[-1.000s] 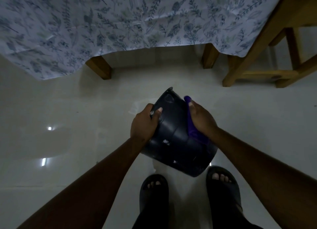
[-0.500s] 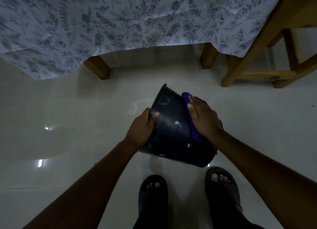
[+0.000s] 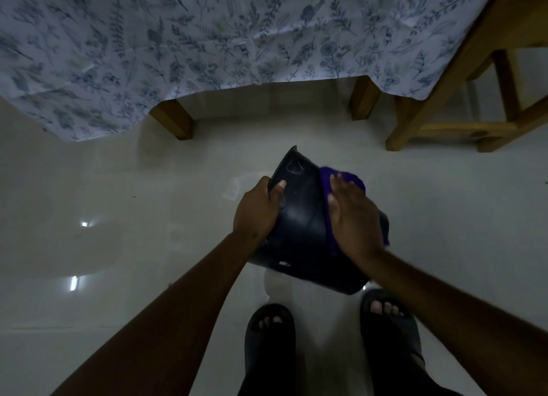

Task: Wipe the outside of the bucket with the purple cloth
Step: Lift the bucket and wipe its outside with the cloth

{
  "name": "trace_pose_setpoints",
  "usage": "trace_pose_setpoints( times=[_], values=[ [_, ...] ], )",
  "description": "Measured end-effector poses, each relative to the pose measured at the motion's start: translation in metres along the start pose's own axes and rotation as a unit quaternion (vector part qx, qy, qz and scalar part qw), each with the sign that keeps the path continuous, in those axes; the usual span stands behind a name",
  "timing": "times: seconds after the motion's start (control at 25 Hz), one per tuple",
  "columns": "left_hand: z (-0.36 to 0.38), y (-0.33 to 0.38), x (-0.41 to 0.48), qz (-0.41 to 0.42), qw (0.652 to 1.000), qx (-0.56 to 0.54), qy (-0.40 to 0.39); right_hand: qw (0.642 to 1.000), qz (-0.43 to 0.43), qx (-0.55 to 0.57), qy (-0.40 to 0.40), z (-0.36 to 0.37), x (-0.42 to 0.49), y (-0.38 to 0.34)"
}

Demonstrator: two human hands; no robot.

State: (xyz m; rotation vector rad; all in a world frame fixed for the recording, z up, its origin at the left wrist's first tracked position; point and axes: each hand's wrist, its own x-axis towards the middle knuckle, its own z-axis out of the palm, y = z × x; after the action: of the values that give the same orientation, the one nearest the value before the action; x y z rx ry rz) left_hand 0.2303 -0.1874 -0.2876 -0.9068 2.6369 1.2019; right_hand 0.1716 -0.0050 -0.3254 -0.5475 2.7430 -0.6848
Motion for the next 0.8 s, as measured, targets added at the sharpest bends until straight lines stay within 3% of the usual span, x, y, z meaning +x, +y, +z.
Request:
trace_pose_setpoints(
  times=[0.08, 0.16, 0.2, 0.32, 0.4, 0.52, 0.6, 0.64, 0.8],
  values=[
    [0.0, 0.0, 0.003, 0.0, 1.0, 0.008, 0.004, 0.991, -0.096, -0.094, -0.008, 0.011, -0.057, -0.005],
    [0.002, 0.0, 0.006, 0.008, 1.0, 0.003, 0.006, 0.978, -0.172, -0.109, -0.033, 0.023, -0.057, -0.008],
    [0.002, 0.001, 0.006, 0.009, 1.0, -0.005, 0.004, 0.979, -0.176, -0.102, -0.029, 0.021, -0.035, -0.014],
    [0.001, 0.005, 0.009, 0.007, 1.0, 0.002, 0.005, 0.999, -0.041, 0.009, -0.032, 0.004, 0.022, -0.012],
    [-0.001, 0.002, 0.006, -0.002, 1.0, 0.004, 0.002, 1.0, -0.005, -0.007, -0.009, 0.005, 0.004, -0.002],
    [0.001, -0.004, 0.002, -0.007, 1.0, -0.005, 0.003, 0.991, -0.102, -0.087, -0.007, 0.016, -0.061, -0.004],
    [0.0, -0.005, 0.001, -0.001, 1.0, -0.016, 0.004, 0.985, -0.148, -0.08, -0.031, 0.018, -0.042, -0.008],
    [-0.001, -0.003, 0.0, 0.004, 1.0, -0.018, 0.003, 0.989, -0.134, -0.061, -0.031, 0.015, -0.018, -0.012],
    [-0.003, -0.005, -0.006, 0.011, 1.0, -0.008, 0.003, 0.993, 0.06, 0.085, -0.054, -0.001, 0.041, 0.001]
  ],
)
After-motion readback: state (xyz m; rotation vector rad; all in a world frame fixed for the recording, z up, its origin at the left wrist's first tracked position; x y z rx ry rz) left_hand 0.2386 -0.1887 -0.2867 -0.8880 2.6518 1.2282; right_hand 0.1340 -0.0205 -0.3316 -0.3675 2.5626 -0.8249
